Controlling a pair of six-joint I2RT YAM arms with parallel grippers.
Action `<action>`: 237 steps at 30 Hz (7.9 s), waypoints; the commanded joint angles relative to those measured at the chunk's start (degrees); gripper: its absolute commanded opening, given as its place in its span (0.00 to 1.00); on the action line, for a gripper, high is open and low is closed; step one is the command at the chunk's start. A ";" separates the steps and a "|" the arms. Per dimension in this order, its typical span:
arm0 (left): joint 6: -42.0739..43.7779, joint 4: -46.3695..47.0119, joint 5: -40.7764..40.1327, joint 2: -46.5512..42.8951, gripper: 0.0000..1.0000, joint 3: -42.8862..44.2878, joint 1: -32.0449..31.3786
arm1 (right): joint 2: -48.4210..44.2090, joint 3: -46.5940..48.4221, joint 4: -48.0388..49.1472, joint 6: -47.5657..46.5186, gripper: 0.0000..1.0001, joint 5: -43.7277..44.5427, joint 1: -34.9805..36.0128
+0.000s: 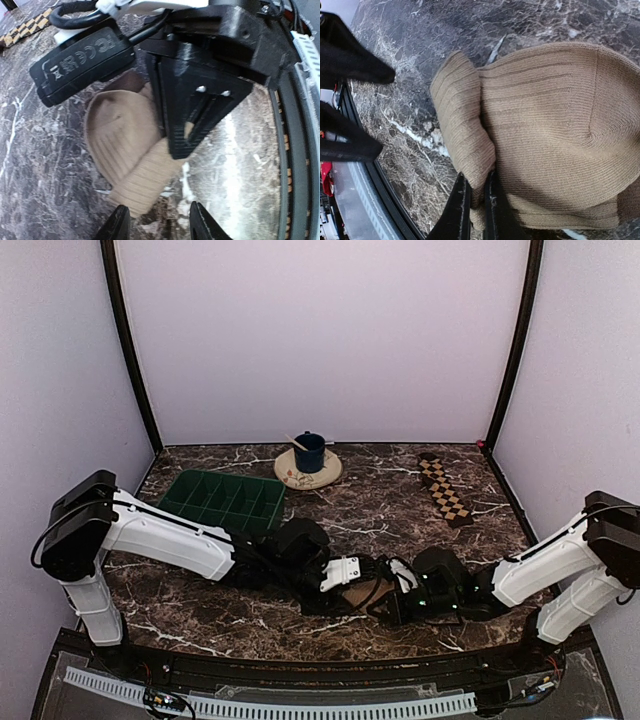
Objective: Roll the socks
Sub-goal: Roll the sock at the center of the board.
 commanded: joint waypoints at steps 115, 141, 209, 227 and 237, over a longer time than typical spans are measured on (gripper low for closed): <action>0.53 -51.29 19.60 22.12 0.00 33.47 4.88 | -13.52 0.79 -19.05 -12.25 0.43 19.30 1.15; 3.50 -56.39 22.09 28.47 0.00 40.43 6.84 | -2.86 9.66 -17.99 -28.90 0.42 34.93 21.64; -1.93 1.23 2.01 -0.36 0.45 1.36 4.20 | -5.88 -0.21 -5.35 -3.14 0.00 11.68 4.21; 15.17 12.34 -10.01 4.44 0.47 -1.31 -2.54 | -4.56 -4.24 1.31 4.88 0.00 -0.85 -2.40; 24.66 21.86 -14.13 3.55 0.46 -6.74 -6.18 | -4.80 -4.63 1.48 6.68 0.00 -3.11 -3.94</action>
